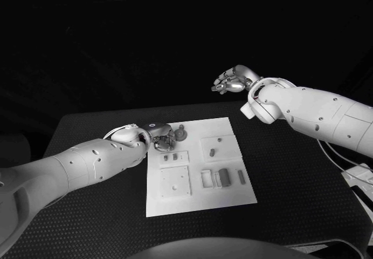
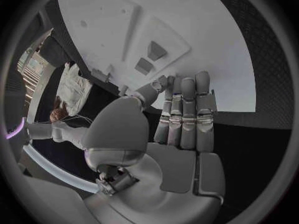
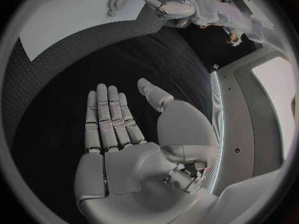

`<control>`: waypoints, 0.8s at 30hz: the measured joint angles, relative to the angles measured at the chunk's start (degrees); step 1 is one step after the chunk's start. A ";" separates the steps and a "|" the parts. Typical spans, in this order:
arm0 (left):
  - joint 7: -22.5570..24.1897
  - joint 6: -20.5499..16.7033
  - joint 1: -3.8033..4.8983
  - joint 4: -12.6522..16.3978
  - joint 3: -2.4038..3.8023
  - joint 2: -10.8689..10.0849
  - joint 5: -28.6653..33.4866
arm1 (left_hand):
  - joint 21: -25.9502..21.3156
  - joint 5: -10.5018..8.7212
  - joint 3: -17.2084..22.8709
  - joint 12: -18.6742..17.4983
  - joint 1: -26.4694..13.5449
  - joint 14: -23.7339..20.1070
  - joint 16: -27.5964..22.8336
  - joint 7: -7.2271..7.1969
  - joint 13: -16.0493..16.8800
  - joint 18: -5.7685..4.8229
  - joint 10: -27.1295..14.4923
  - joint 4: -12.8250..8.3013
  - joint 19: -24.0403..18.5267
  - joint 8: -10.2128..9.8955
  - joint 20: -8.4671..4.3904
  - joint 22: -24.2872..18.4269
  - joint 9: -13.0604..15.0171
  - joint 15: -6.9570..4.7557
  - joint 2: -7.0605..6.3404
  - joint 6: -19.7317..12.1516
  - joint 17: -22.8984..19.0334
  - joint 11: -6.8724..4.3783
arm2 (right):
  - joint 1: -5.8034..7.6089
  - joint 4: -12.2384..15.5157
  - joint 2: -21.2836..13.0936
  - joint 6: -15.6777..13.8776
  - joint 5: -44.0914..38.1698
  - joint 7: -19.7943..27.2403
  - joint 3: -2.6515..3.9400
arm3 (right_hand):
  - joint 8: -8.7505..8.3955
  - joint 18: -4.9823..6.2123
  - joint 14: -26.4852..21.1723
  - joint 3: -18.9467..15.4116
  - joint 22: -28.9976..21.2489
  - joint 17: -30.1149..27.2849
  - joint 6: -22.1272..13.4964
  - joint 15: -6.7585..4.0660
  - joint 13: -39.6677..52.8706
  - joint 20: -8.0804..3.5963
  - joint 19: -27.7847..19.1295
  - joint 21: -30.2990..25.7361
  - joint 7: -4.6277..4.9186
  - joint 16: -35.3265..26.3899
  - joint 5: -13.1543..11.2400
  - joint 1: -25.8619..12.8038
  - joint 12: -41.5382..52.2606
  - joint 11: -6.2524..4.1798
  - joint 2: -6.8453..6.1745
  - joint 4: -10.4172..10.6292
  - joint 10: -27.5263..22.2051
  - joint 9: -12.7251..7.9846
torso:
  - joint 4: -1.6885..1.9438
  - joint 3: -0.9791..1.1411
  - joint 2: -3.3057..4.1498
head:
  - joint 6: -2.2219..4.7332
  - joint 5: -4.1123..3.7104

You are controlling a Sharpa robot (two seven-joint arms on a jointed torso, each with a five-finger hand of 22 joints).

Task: Assemble the parts on the task board

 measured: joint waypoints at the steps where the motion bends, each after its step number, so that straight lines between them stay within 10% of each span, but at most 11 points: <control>1: 0.05 -0.11 -0.02 -0.01 -0.02 -0.01 0.13 | 0.00 0.04 0.00 -0.16 0.00 -0.27 -0.02 0.34 -0.12 0.00 -0.69 0.00 -0.10 -0.23 0.09 0.00 -0.09 0.27 0.00 -0.42 0.03 0.16 | 0.00 0.00 0.00 0.00 0.00 0.00 0.00 | 0.00 0.00 0.00 0.00 0.00 0.00 0.00 0.00 0.00 0.00 0.00 0.00 0.00 0.00 0.00 0.00 0.00 0.00 0.00 0.00 0.00 0.00 | 0.01 -0.01 0.00 | 0.01 -0.02; 24: 0.35 0.43 -0.71 -0.72 -0.47 -0.16 3.24 | -1.11 0.16 -1.82 -0.03 -2.59 -0.67 -0.65 1.75 -0.55 0.30 -2.90 1.50 -0.40 -2.66 0.39 0.52 -1.37 0.65 -1.86 -6.37 1.12 0.88 | -0.01 0.01 -0.18 0.00 0.03 0.01 0.00 | 0.00 0.00 0.00 0.00 0.04 0.10 0.00 0.00 -0.10 0.00 0.00 -0.23 0.00 0.00 0.00 0.00 0.00 0.00 0.00 0.00 0.00 -0.05 | 0.00 0.01 0.01 | 0.03 -0.09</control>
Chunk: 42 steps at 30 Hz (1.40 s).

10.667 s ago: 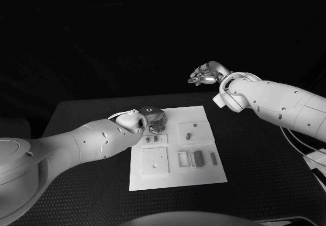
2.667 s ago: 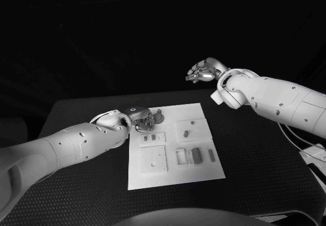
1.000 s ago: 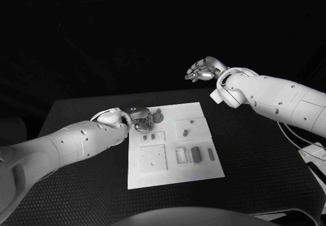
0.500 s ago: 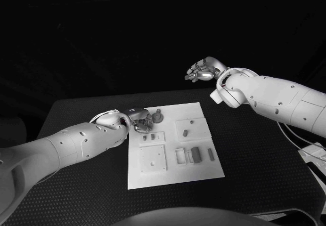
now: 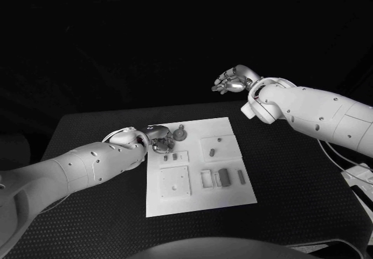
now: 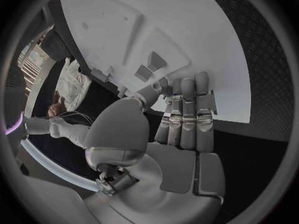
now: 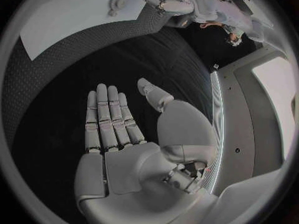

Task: Assemble the parts on the task board

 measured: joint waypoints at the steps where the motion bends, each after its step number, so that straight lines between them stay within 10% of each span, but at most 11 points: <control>1: -0.01 0.02 0.00 -0.02 0.00 0.01 0.05 | 0.00 0.00 0.00 0.00 0.00 0.00 0.00 -0.01 0.00 0.01 0.00 0.00 0.00 -0.06 0.00 0.03 -0.02 0.00 0.00 -0.01 0.00 0.00 | 0.00 0.00 0.00 0.00 0.00 0.00 0.00 | 0.00 0.00 0.00 0.00 0.00 0.00 0.00 0.00 0.00 0.00 0.00 0.00 0.00 0.00 0.00 0.00 0.00 0.00 0.00 0.00 0.00 0.00 | 0.00 0.00 0.00 | -0.01 0.00; 42: -0.77 -0.70 0.06 -0.31 0.51 -4.47 0.50 | -0.67 0.00 -0.87 0.25 -0.27 0.00 -0.49 0.13 0.13 1.07 -0.45 -0.55 0.22 -2.19 0.27 0.99 -1.32 0.00 -1.52 -5.39 1.21 -0.11 | 0.00 -0.15 -0.93 0.63 -0.20 -0.04 0.00 | 0.00 0.00 0.24 -0.07 0.34 0.62 0.00 0.02 -0.76 0.00 0.00 -0.48 0.00 -0.91 0.00 0.91 -0.45 0.00 -0.01 -0.46 0.00 -0.26 | 0.04 -0.09 0.01 | 0.19 -0.02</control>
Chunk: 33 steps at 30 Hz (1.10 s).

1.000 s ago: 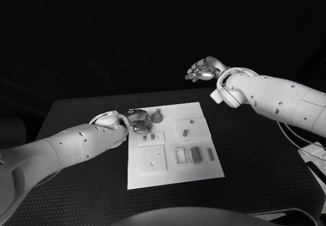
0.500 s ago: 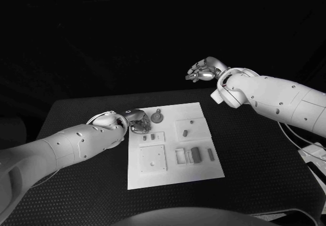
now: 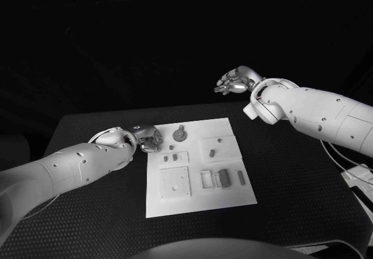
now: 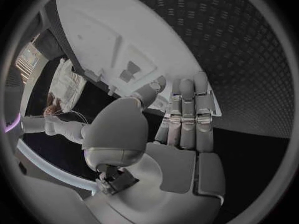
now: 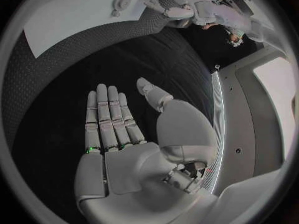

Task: Assemble the parts on the task board

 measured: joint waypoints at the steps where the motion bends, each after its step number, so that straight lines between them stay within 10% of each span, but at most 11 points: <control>1: -0.10 -0.02 -0.11 0.01 0.42 -0.55 0.00 | 0.00 0.00 0.00 -0.04 0.00 0.00 0.00 0.00 -0.03 0.00 -0.02 0.00 -0.07 0.21 0.07 0.06 0.00 0.00 0.00 0.00 0.04 0.02 | 0.00 0.01 -0.19 0.18 -0.13 0.00 0.00 | 0.06 0.00 0.37 0.03 0.07 0.13 0.00 -0.03 -0.19 0.00 0.00 0.00 0.00 0.00 0.00 0.40 -0.35 0.13 -0.15 -0.29 -0.13 0.00 | 0.02 0.01 0.00 | 0.04 0.01; 6: -0.93 0.41 0.30 1.30 2.99 -3.76 3.63 | -1.28 0.00 0.33 -0.04 0.00 -1.28 -1.17 -0.03 0.09 0.01 -0.69 0.33 -0.88 3.20 0.89 0.12 1.08 0.77 0.00 4.56 0.11 0.68 | -0.22 0.88 -1.67 3.43 -3.32 -0.12 -0.02 | 1.17 0.00 3.09 0.47 0.34 1.09 0.89 -1.22 -1.41 0.41 2.00 -0.18 -0.81 -0.20 0.00 1.10 -1.94 -0.37 0.51 -0.74 1.82 0.00 | 0.13 0.01 -0.04 | 0.65 -0.07; 15: -0.41 0.64 3.05 7.50 6.74 -10.39 23.22 | -3.00 0.00 -0.71 -0.31 -1.96 -2.57 -2.92 0.64 0.19 0.01 -1.83 1.35 -2.39 3.20 1.34 -0.47 1.03 1.41 0.90 3.88 -0.48 1.09 | -1.20 3.38 -3.58 11.52 -20.88 -1.16 -0.90 | 1.99 3.21 11.08 0.86 0.84 3.84 2.45 -4.48 -3.46 0.12 10.03 1.06 -1.41 1.29 0.00 2.48 -7.60 -0.90 0.24 -1.13 6.69 -0.53 | 0.09 0.04 -0.18 | 2.09 -0.23; 24: 3.61 0.65 2.98 18.21 8.03 -15.73 45.78 | -8.26 0.00 -2.53 -0.38 -5.03 -7.39 -8.38 0.84 -0.83 -0.11 -7.41 1.42 -7.21 2.64 3.66 -3.64 0.75 3.76 1.55 1.86 -3.73 3.30 | -3.04 5.75 -6.42 11.70 -32.51 -2.35 -2.59 | 2.37 3.19 18.81 0.96 2.14 8.09 4.49 -7.57 -4.98 -2.86 19.05 3.72 -1.60 5.29 0.00 2.71 -13.22 -2.15 0.00 -1.03 12.78 -2.16 | 0.33 -0.01 -0.27 | 2.86 -0.41; 33: 4.81 0.90 3.03 22.18 8.02 -16.63 54.32 | -9.32 0.00 -3.08 -0.38 -5.98 -9.82 -11.98 0.84 -0.83 0.75 -7.28 0.87 -10.36 2.98 5.55 -7.21 0.83 5.32 2.07 1.86 -6.66 3.16 | -5.36 6.59 -5.10 8.26 -38.07 -2.84 -4.32 | 2.37 3.18 20.46 0.96 2.69 9.66 4.98 -8.19 -5.20 -3.78 21.40 4.04 -1.69 6.62 0.00 3.16 -15.19 -2.66 -0.45 -1.03 14.55 -2.81 | 0.60 -0.11 -0.43 | 3.08 0.05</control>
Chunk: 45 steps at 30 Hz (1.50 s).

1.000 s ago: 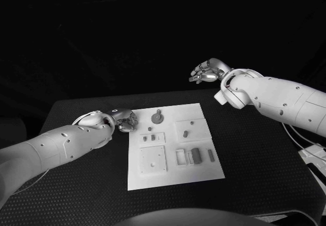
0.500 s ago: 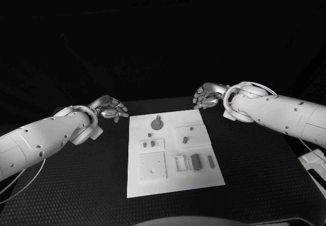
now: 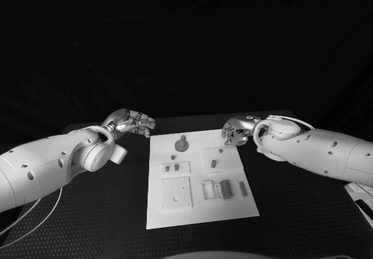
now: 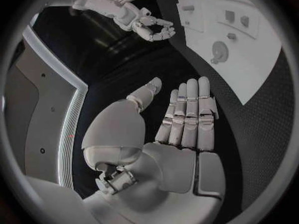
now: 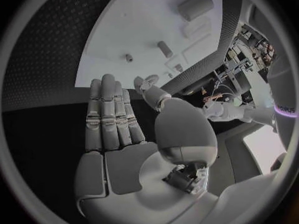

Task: Assemble the parts on the task board

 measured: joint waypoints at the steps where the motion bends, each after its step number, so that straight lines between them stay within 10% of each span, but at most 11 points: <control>1: 0.08 0.05 0.00 0.18 0.00 0.13 0.42 | 0.00 0.00 0.00 0.00 0.00 0.00 -0.15 0.00 0.00 0.01 0.10 0.00 0.00 0.00 0.00 -0.21 0.00 0.00 0.00 0.00 -0.11 -0.10 | -0.12 -0.45 0.44 -0.63 -0.61 -0.14 -0.41 | 0.00 0.00 0.00 0.00 0.06 0.07 0.00 0.00 0.00 -0.10 0.10 0.00 0.00 0.00 0.00 0.00 -0.24 0.09 0.00 0.00 0.09 -0.04 | 0.01 -0.02 0.01 | 0.02 0.04; 14: 0.43 0.31 0.00 0.51 -0.01 0.78 2.25 | 0.00 0.00 -0.04 0.35 0.00 0.53 -0.68 0.00 0.35 -0.06 1.28 -0.29 0.01 0.39 0.01 -1.64 0.05 0.10 0.00 0.00 -0.66 -0.81 | -2.17 -3.70 3.34 -3.67 -4.81 -1.86 -1.58 | 0.00 0.00 0.01 0.16 0.23 0.48 0.05 0.01 -0.32 -0.10 0.10 0.00 -0.04 0.21 0.00 0.23 -1.57 0.09 -0.23 -0.16 0.09 -0.43 | 0.12 0.03 0.14 | -0.36 0.57; 45: 0.32 0.36 0.07 0.00 -0.01 1.18 2.65 | 0.00 0.00 -0.20 0.61 -0.19 0.73 -0.95 0.19 0.56 -0.22 1.66 -0.44 0.02 0.55 0.02 -2.34 0.03 0.30 0.20 0.19 -0.85 -0.78 | -4.30 -6.39 6.63 -2.44 -6.24 -2.20 -1.45 | 0.66 -0.01 0.07 -0.02 0.68 0.95 1.10 0.15 -0.28 -0.09 0.09 -0.47 -0.57 0.21 0.00 0.71 -2.99 0.17 0.25 -0.33 1.03 -0.59 | 0.00 0.04 0.10 | -1.45 1.54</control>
